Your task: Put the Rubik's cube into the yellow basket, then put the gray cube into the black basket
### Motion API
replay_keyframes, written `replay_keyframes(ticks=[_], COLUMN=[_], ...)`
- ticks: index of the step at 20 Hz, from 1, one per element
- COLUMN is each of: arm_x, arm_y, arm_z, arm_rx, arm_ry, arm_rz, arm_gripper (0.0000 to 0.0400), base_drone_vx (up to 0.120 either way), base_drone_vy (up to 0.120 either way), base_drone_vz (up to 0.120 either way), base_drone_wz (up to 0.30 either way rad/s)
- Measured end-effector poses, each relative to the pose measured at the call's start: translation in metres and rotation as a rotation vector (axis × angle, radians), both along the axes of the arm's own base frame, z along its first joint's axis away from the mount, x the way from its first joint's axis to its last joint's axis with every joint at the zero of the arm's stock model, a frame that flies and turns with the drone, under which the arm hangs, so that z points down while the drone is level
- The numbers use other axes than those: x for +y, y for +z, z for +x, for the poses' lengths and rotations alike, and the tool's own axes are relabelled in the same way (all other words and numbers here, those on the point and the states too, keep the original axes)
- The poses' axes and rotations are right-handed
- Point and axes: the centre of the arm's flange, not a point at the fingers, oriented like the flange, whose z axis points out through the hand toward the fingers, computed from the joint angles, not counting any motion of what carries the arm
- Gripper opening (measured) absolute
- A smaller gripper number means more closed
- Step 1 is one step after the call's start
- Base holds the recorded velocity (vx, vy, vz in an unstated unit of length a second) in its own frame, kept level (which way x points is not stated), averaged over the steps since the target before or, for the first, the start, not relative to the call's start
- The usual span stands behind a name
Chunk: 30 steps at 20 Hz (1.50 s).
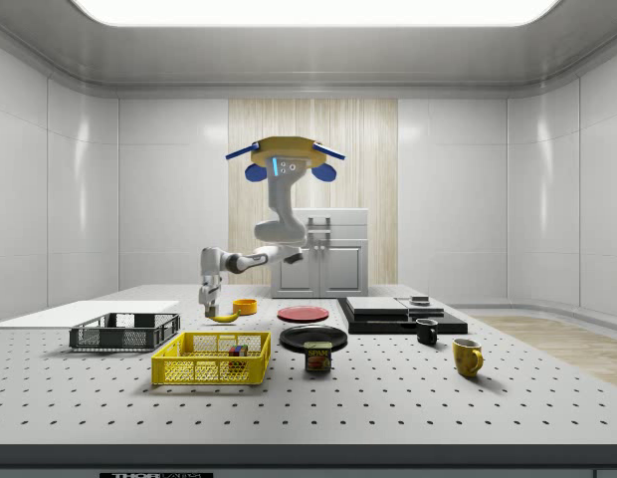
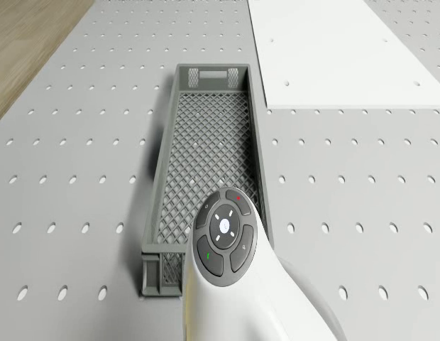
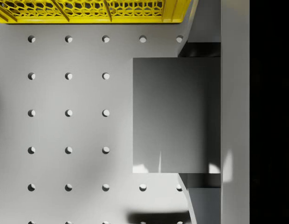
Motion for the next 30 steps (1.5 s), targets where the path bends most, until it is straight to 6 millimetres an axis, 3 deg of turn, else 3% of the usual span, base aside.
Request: replay_keyframes(ticks=[8,30], arm_x=[0.0,0.0], arm_y=[0.0,0.0], arm_z=[0.0,0.0], arm_rx=[0.0,0.0], arm_ry=[0.0,0.0], arm_rz=[0.0,0.0], arm_gripper=[0.025,0.025], base_drone_vx=[0.12,0.12], base_drone_vy=[0.055,0.0], base_drone_vz=[0.0,0.007], base_drone_wz=[0.0,0.0])
